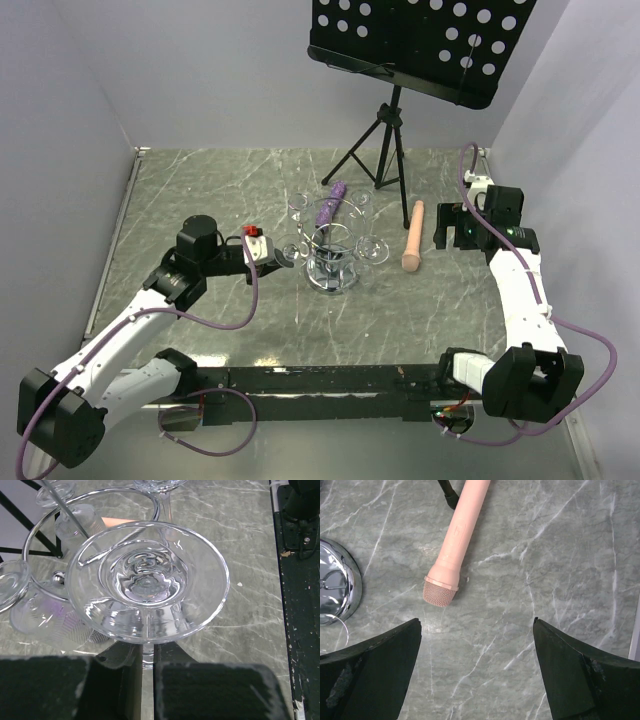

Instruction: Take the wine glass off the wine glass rack

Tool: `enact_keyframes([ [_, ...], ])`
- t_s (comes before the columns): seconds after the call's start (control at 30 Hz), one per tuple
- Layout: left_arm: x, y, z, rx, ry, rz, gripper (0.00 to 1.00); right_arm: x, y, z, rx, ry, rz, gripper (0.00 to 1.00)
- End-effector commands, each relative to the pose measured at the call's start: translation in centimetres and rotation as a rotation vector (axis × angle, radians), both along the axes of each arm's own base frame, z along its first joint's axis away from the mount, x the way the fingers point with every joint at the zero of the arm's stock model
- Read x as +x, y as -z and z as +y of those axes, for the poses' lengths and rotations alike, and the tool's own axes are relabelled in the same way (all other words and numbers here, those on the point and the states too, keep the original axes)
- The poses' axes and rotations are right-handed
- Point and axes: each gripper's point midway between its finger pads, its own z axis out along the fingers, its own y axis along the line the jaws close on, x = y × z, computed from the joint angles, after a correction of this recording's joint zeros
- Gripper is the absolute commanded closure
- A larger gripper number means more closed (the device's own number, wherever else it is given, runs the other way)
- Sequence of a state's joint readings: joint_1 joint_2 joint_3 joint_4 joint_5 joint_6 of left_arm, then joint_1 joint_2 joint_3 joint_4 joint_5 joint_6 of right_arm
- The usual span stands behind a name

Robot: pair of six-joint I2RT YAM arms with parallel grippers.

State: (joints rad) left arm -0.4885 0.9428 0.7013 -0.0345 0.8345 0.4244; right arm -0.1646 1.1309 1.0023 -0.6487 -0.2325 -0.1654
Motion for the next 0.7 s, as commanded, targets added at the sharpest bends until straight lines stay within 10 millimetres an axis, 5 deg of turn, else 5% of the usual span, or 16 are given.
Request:
enact_keyframes([
  [0.0,0.0,-2.7,0.6,-0.037,-0.027,-0.030,0.99,1.0,-1.9,-0.1,0.009,-0.001,-0.033,0.02],
  [0.17,0.1,-3.0,2.3,-0.030,-0.097,0.049,0.99,1.2,-3.2,0.3,0.020,-0.017,-0.089,0.01],
  [0.37,0.8,-5.9,4.5,-0.060,-0.224,0.110,0.99,1.3,-5.5,0.4,-0.007,-0.049,-0.165,0.01],
  [0.67,3.7,-11.0,7.4,-0.195,-0.464,0.221,0.99,1.7,-14.1,3.1,-0.100,-0.264,-0.464,0.01],
])
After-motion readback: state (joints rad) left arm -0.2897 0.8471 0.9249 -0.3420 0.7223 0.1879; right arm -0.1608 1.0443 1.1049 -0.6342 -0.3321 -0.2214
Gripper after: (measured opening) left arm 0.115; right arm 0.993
